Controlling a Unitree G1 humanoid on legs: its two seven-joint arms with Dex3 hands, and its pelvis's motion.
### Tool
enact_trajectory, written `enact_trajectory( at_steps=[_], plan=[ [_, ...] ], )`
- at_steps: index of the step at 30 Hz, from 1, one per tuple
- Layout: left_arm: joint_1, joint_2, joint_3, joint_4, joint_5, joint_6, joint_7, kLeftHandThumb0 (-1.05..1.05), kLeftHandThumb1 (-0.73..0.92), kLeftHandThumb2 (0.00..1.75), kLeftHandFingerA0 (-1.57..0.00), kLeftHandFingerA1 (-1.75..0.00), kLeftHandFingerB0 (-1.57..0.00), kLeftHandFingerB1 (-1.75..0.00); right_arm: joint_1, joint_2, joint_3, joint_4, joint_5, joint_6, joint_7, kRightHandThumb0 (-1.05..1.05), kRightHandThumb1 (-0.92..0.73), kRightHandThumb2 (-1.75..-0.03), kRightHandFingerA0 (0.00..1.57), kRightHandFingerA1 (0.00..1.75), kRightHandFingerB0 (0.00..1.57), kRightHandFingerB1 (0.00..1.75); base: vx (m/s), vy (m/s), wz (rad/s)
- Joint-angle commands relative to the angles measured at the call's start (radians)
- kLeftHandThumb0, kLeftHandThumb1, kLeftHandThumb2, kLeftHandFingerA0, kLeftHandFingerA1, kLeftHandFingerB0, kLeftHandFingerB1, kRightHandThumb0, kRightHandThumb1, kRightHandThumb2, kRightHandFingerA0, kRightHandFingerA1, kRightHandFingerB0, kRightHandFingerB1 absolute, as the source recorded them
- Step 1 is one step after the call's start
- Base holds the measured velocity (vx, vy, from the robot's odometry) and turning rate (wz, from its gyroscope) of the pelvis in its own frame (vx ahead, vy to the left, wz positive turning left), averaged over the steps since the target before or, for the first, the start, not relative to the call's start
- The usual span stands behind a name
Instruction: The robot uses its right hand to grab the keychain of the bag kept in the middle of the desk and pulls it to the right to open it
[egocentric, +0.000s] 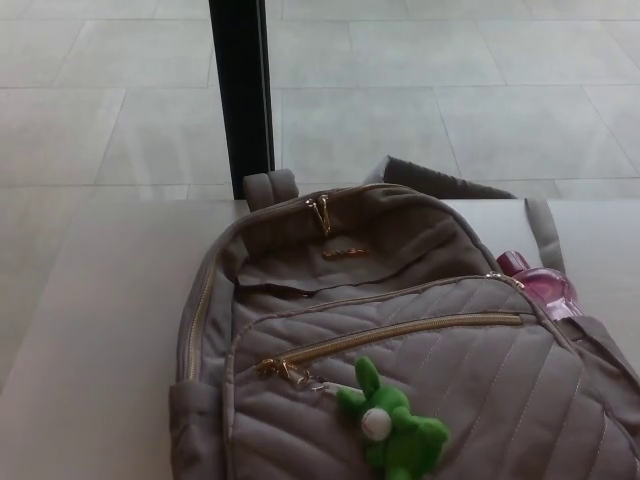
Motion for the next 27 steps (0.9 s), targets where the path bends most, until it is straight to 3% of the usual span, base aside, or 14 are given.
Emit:
enact_trajectory(
  at_steps=[1,4,5,6,8,11,12,13,14,15,17,20,23,27],
  plan=[
    [-0.012,0.016,0.009,0.027,-0.01,-0.064,0.006,-0.53,0.56,0.57,-0.58,-0.61,-0.47,-0.4,-0.035,-0.012,-0.113,0.009,0.121,-0.023,-0.019,-0.69,-0.6,-0.62,0.59,1.52,0.28,0.44,0.0,0.0,0.0],
    [-0.008,0.018,0.002,0.021,-0.004,-0.067,0.004,-0.56,0.58,0.58,-0.54,-0.59,-0.47,-0.39,-0.138,-0.027,-0.27,-0.015,0.264,0.048,0.055,-0.81,-0.54,-0.98,0.68,1.22,0.0,0.23,0.0,0.0,0.0],
    [-0.008,0.019,-0.004,0.028,0.004,-0.079,0.007,-0.56,0.58,0.58,-0.54,-0.56,-0.48,-0.4,-0.188,-0.044,-0.282,-0.028,0.268,0.074,0.066,-0.85,-0.72,-0.62,0.46,1.19,0.02,0.27,0.0,0.0,0.0],
    [-0.008,0.018,-0.004,0.026,0.003,-0.079,0.005,-0.57,0.59,0.58,-0.55,-0.58,-0.47,-0.4,-0.22,-0.053,-0.294,-0.046,0.277,0.087,0.097,-0.86,-0.58,-0.98,0.36,0.78,0.06,0.14,0.0,0.0,0.0],
    [-0.014,0.018,-0.007,0.031,0.005,-0.068,0.004,-0.56,0.59,0.58,-0.5,-0.55,-0.47,-0.39,-0.252,-0.052,-0.314,-0.085,0.283,0.073,0.113,-0.9,-0.57,-0.89,0.5,1.12,0.03,0.25,0.0,0.0,0.0],
    [-0.02,0.013,0.01,0.031,-0.015,-0.076,-0.004,-0.6,0.46,0.85,-0.56,-0.68,-0.44,-0.53,-0.325,-0.037,-0.314,-0.257,0.299,0.087,0.158,-0.93,-0.61,-0.99,0.38,0.71,0.08,0.21,0.0,0.0,0.0],
    [-0.02,0.015,0.005,0.032,-0.01,-0.081,-0.006,-0.59,0.6,0.58,-0.58,-0.59,-0.49,-0.4,-0.371,-0.012,-0.308,-0.405,0.334,0.122,0.182,-1.05,-0.54,-1.02,1.03,1.43,0.01,0.58,0.0,0.0,0.0],
    [-0.019,0.016,0.003,0.027,-0.008,-0.083,-0.006,-0.6,0.6,0.59,-0.57,-0.58,-0.48,-0.4,-0.375,0.014,-0.297,-0.524,0.351,0.127,0.184,-1.05,-0.58,-1.11,1.04,1.48,0.0,0.72,0.0,0.0,0.0],
    [-0.019,0.016,0.0,0.027,-0.004,-0.083,-0.004,-0.61,0.48,0.88,-0.54,-0.65,-0.41,-0.52,-0.376,0.032,-0.277,-0.628,0.356,0.134,0.186,-1.05,-0.69,-0.68,1.12,1.54,0.14,1.03,0.0,0.0,0.0],
    [-0.018,0.016,0.0,0.028,-0.004,-0.087,-0.006,-0.61,0.48,0.87,-0.55,-0.64,-0.41,-0.53,-0.382,0.044,-0.278,-0.701,0.425,0.167,0.259,-1.05,-0.64,-0.65,0.64,1.42,0.26,1.06,0.0,0.0,0.0],
    [-0.021,0.013,0.011,0.033,-0.018,-0.082,-0.018,-0.63,0.47,0.87,-0.58,-0.66,-0.43,-0.53,-0.387,0.063,-0.228,-0.922,0.467,0.278,0.254,-1.05,-0.65,-0.68,0.42,1.27,0.2,0.97,0.0,0.0,0.0],
    [-0.025,0.013,0.02,0.028,-0.027,-0.084,-0.02,-0.61,0.6,0.58,-0.65,-0.63,-0.51,-0.41,-0.375,0.074,-0.154,-1.148,0.473,0.314,0.244,-1.05,-0.7,-0.65,0.35,1.1,0.07,0.8,0.0,0.0,0.0],
    [-0.022,0.014,0.015,0.028,-0.022,-0.095,-0.031,-0.64,0.48,0.88,-0.59,-0.67,-0.43,-0.53,-0.377,0.083,-0.046,-1.39,0.467,0.374,0.232,-1.05,-0.54,-1.0,0.41,0.88,0.1,0.6,0.0,0.0,0.0],
    [-0.018,0.017,0.009,0.02,-0.016,-0.099,-0.034,-0.65,0.48,0.88,-0.56,-0.64,-0.41,-0.53,-0.353,0.088,0.157,-1.625,0.344,0.379,0.285,-0.85,-0.67,-0.6,0.45,0.65,0.2,0.43,0.0,0.0,0.0]
  ],
)
